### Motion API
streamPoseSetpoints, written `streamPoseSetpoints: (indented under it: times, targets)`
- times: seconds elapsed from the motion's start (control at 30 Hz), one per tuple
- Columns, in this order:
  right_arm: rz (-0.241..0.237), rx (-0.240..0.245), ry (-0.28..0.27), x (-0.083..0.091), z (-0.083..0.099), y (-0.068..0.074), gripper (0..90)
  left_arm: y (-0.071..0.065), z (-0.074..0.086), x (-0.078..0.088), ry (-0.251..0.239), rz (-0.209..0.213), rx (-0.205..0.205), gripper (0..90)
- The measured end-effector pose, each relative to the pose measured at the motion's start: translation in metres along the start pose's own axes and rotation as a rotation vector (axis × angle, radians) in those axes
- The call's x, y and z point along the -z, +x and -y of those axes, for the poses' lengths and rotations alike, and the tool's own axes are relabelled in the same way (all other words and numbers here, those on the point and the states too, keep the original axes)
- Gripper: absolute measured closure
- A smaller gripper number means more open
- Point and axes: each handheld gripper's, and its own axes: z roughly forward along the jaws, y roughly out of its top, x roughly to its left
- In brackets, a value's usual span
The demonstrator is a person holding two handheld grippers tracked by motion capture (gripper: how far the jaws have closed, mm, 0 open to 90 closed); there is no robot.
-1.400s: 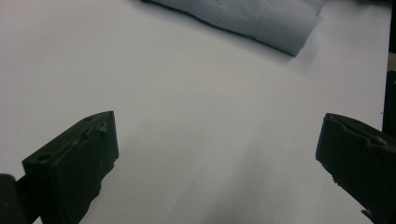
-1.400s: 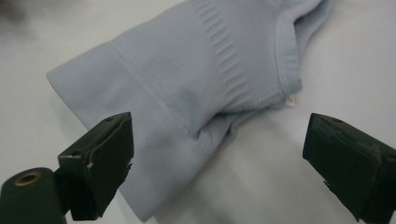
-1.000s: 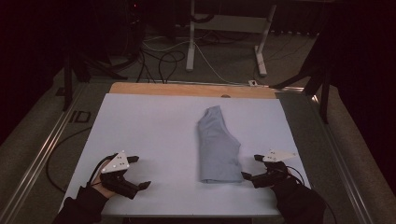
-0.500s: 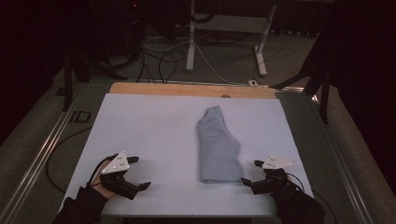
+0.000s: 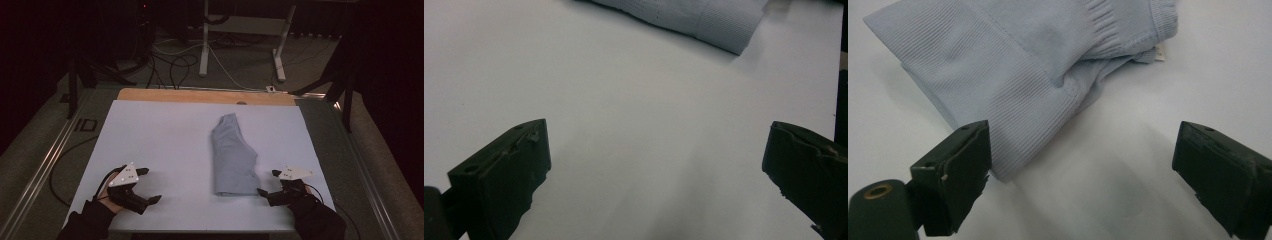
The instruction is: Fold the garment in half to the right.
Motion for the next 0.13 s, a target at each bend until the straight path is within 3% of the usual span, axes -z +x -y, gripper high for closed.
streamPoseSetpoints:
  times: [0.13]
  targets:
    - [0.003,0.000,-0.008,0.0019,-0.0005,0.0000,8.8,-0.0005,-0.0003,0.0004,0.001,0.002,-0.004,0.5]
